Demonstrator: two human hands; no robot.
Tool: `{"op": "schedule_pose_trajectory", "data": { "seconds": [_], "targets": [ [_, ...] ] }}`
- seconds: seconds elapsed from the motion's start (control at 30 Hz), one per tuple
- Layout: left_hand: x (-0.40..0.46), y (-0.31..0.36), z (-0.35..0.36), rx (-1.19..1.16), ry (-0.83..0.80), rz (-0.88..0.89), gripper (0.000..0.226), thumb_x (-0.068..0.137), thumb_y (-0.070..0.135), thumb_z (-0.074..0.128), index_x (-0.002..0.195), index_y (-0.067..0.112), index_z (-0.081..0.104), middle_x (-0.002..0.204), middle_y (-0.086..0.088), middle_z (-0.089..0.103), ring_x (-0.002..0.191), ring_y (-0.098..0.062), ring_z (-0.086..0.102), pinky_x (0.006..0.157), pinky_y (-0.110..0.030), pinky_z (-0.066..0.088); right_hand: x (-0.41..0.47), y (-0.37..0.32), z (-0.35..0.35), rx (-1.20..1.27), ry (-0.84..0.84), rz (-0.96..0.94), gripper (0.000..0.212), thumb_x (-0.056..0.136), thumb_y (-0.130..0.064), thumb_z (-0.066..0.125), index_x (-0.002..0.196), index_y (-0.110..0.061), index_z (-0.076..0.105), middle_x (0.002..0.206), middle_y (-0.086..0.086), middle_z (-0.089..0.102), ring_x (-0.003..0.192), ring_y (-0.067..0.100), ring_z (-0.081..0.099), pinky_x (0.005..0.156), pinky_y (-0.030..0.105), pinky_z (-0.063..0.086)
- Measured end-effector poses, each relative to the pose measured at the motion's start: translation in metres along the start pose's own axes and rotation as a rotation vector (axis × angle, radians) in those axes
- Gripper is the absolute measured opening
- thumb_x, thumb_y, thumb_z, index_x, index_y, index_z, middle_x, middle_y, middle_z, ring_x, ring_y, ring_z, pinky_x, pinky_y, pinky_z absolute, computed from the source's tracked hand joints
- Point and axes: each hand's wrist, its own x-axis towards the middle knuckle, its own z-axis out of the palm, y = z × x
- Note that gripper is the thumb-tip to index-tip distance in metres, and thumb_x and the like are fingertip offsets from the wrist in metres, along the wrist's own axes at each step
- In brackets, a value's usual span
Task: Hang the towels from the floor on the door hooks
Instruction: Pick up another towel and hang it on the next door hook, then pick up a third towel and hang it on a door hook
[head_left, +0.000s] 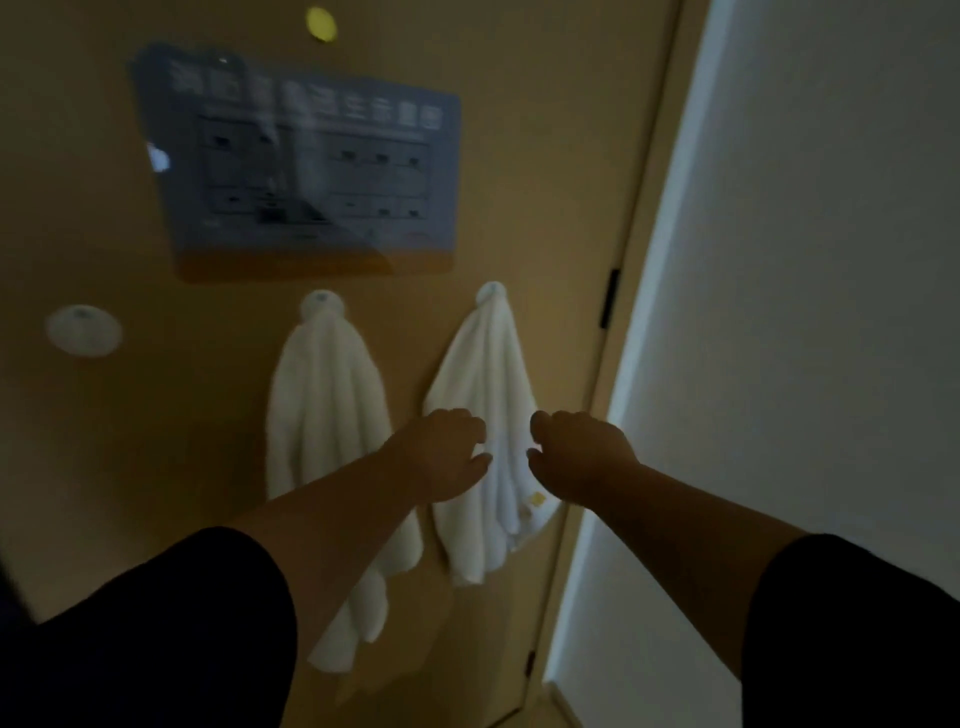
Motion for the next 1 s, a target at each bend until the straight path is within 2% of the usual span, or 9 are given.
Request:
{"op": "schedule_pose_trajectory", "data": {
  "seconds": [0.07,0.13,0.3,0.63,1.0],
  "targets": [
    [0.014,0.025,0.010,-0.002,-0.067,0.036,0.050,0.097,0.044,0.045,0.140,0.018,0.044,0.145,-0.001,0.043,0.132,-0.020,0.041,0.110,-0.036,0.033,-0.023,0.026,-0.001,-0.037,0.008,0.031,0.037,0.095,-0.044,0.042,0.120,-0.019,0.049,0.110,0.004,0.058,0.099,0.025,0.057,0.079,0.036,0.045],
    [0.024,0.055,0.017,-0.006,-0.101,0.089,0.055,0.098,0.045,0.044,0.145,0.017,0.037,0.151,-0.002,0.035,0.138,-0.021,0.034,0.113,-0.036,0.028,-0.051,0.052,-0.004,-0.064,0.000,0.071,0.039,0.094,-0.044,0.043,0.123,-0.019,0.051,0.116,0.004,0.058,0.105,0.025,0.056,0.085,0.039,0.046],
    [0.031,0.155,0.043,0.005,-0.182,0.244,0.053,0.097,0.043,0.043,0.140,0.012,0.044,0.143,-0.005,0.040,0.128,-0.022,0.043,0.105,-0.037,0.038,-0.143,0.116,-0.009,-0.056,-0.075,0.242,0.045,0.095,-0.043,0.043,0.131,-0.018,0.049,0.127,0.004,0.054,0.115,0.025,0.052,0.095,0.040,0.044],
    [-0.038,0.421,0.101,-0.039,-0.373,0.536,0.060,0.096,0.040,0.044,0.146,0.010,0.034,0.150,-0.007,0.030,0.131,-0.026,0.040,0.108,-0.039,0.037,-0.423,0.228,-0.039,-0.107,-0.252,0.564,0.043,0.093,-0.041,0.045,0.126,-0.014,0.052,0.122,0.008,0.055,0.111,0.028,0.054,0.091,0.039,0.046],
    [-0.148,0.719,0.106,-0.006,-0.425,0.954,0.056,0.097,0.040,0.043,0.146,0.015,0.035,0.152,-0.004,0.031,0.130,-0.026,0.043,0.106,-0.039,0.040,-0.715,0.281,-0.113,-0.139,-0.324,1.010,0.043,0.093,-0.040,0.045,0.126,-0.014,0.053,0.123,0.008,0.056,0.112,0.029,0.053,0.092,0.040,0.046]
  ]
}}
